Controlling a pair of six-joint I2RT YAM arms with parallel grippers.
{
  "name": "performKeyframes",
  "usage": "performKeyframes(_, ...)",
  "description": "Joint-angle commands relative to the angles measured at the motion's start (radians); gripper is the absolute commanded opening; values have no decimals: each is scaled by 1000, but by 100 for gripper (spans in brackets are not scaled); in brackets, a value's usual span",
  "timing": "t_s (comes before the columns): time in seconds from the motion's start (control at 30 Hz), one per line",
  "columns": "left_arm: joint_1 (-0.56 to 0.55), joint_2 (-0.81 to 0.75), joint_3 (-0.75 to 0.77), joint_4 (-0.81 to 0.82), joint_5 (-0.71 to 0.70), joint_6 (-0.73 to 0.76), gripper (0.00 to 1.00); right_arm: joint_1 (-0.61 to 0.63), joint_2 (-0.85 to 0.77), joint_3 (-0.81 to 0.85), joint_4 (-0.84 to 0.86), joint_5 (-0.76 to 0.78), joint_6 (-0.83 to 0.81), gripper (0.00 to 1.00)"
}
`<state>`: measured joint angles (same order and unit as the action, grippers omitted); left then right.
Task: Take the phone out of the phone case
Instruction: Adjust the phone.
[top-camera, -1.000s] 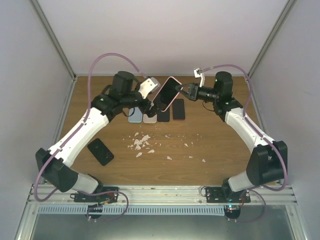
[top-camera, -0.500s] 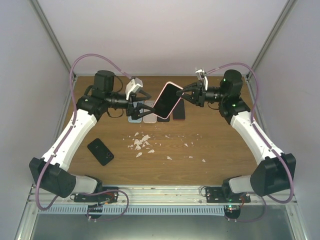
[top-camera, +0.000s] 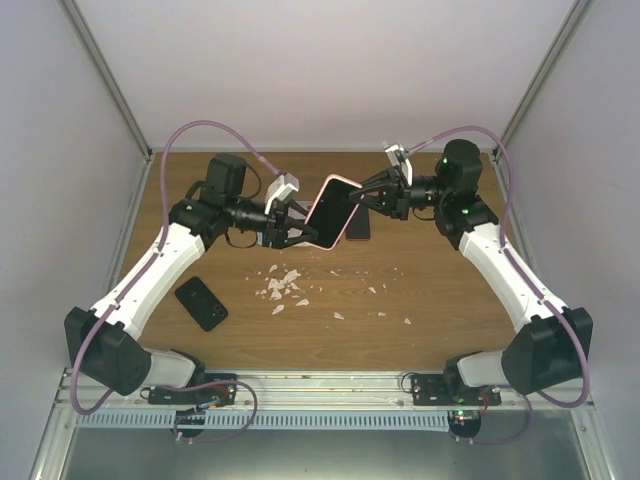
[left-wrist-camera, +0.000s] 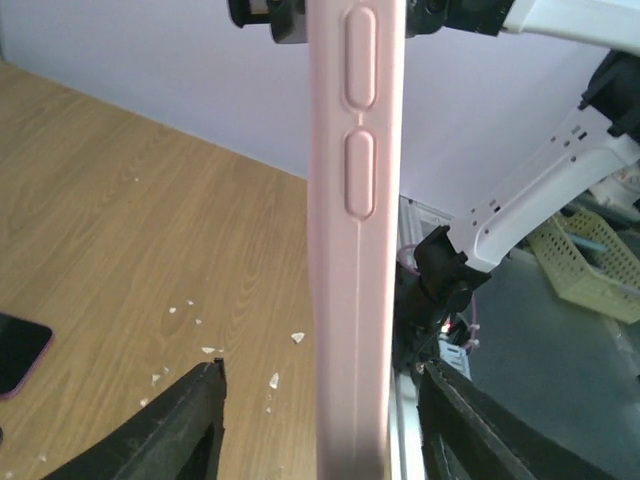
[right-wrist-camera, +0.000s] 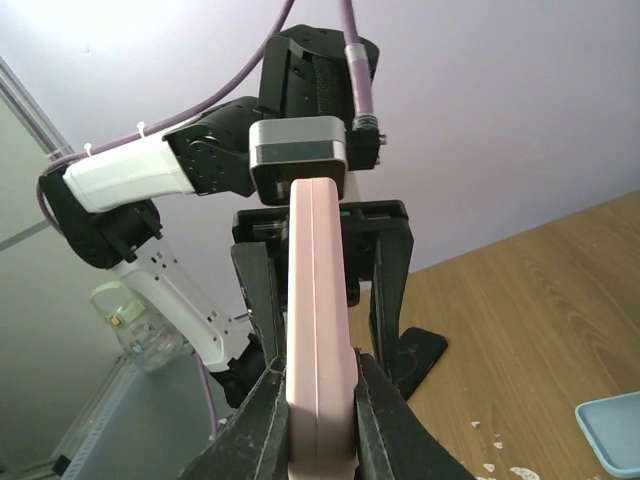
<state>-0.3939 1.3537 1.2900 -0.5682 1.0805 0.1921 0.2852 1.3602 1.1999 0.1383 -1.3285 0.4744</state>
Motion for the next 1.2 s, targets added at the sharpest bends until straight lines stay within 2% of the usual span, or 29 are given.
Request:
performKeyframes(0.0,-26,7,-1,74,35,-18,47,14,-27,39,33,-35,1,0)
performKeyframes(0.13,-36,-8,-29,152,71,-71,27,17,-14,54,37,-44,20,0)
performKeyframes(0.27,-44,-25,-66,257,77,-163,14,17,6,68,39,-34,41,1)
performKeyframes(0.4,-44,-23,-86,353,56,-279,4,17,18,75,49,26,73,21)
performKeyframes(0.47,-43,-19,-91,401,42,-337,0,18,33,80,47,57,95,42)
performKeyframes(0.5,-44,-17,-93,424,36,-360,0,18,38,81,49,69,103,47)
performKeyframes(0.57,-44,-13,-96,463,20,-400,0,17,43,71,57,99,125,50)
performKeyframes(0.77,-38,-3,-112,534,-29,-468,0,25,54,-6,155,157,269,54)
performKeyframes(0.9,-26,5,-123,565,-34,-525,0,51,65,-17,172,162,281,53)
performKeyframes(1.17,-11,3,-145,605,-51,-553,0,68,65,-15,146,192,264,32)
